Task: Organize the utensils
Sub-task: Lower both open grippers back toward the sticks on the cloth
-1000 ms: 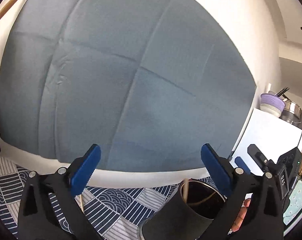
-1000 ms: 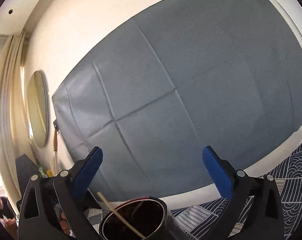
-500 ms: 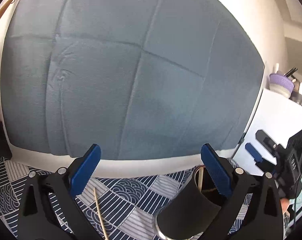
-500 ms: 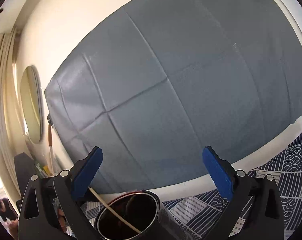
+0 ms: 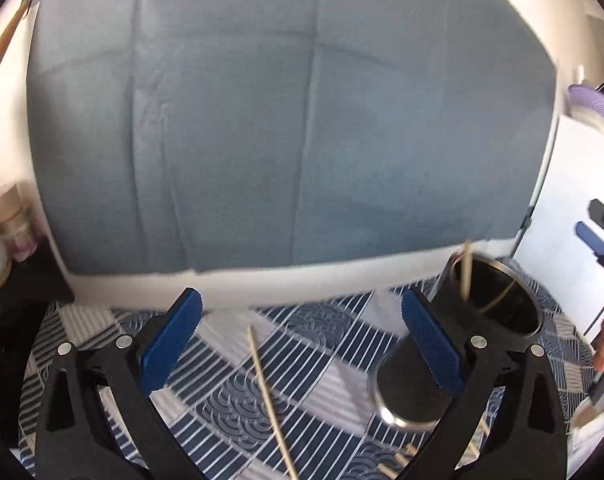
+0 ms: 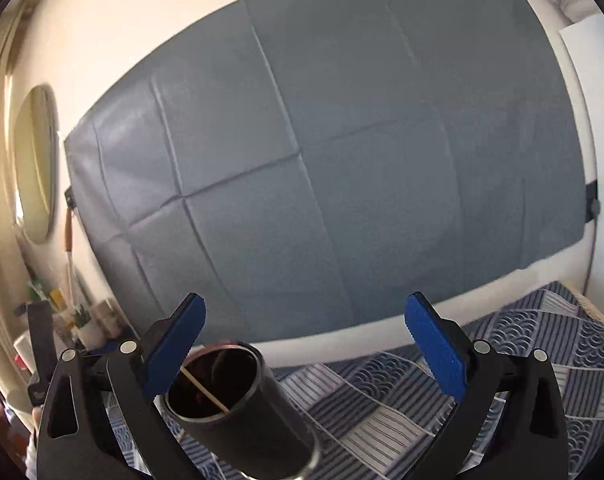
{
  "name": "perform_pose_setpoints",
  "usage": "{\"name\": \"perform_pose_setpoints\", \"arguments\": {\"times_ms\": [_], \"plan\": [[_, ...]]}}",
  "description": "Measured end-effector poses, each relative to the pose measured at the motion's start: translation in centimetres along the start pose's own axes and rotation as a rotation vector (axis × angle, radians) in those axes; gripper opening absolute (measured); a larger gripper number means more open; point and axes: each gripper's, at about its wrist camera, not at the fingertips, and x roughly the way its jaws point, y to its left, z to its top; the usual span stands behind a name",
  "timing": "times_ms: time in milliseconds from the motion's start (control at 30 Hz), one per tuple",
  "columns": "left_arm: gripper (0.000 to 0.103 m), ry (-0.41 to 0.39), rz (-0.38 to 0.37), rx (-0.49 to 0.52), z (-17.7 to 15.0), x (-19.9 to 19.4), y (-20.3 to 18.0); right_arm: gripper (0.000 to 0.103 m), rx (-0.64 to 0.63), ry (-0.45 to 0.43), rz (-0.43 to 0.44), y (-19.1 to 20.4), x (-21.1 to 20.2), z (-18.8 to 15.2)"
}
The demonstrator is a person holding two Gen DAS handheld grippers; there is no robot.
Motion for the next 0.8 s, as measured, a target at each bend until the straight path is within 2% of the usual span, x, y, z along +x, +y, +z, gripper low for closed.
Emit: {"name": "perform_pose_setpoints", "arguments": {"times_ms": [100,167,233,367,433,500,567,733,800], "plan": [[0.097,0.075,0.025,-0.015,-1.0,1.2,0.6,0.096,0.014,0.059,-0.042,-1.2,-0.1,-0.9],[0.097,0.14,0.06,-0.023,-2.1,2.4,1.0,0.096,0.014,0.136,-0.085,-2.2,0.6,-2.2],[0.097,0.204,0.064,-0.042,-3.3,3.8,1.5,0.096,-0.01,0.228,-0.121,-3.1,1.7,-3.8],[0.097,0.3,0.075,-0.075,-5.3,6.3,2.0,0.096,-0.022,0.376,-0.158,-4.7,4.0,-6.8],[0.097,0.347,0.111,-0.084,-6.4,7.4,2.1,0.095,-0.003,0.442,-0.175,-5.8,5.3,-8.2],[0.097,0.374,0.143,-0.074,-7.3,8.3,2.0,0.095,0.011,0.502,-0.212,-7.0,6.5,-9.4],[0.096,0.401,0.144,-0.077,-8.0,9.2,2.0,0.095,0.028,0.566,-0.258,-8.2,7.6,-10.8],[0.092,0.439,0.201,-0.051,-8.6,10.6,1.7,0.095,0.051,0.617,-0.305,-9.9,8.4,-12.3],[0.089,0.428,0.23,-0.023,-8.7,10.8,1.5,0.095,0.049,0.633,-0.307,-10.1,8.7,-12.7]]}}
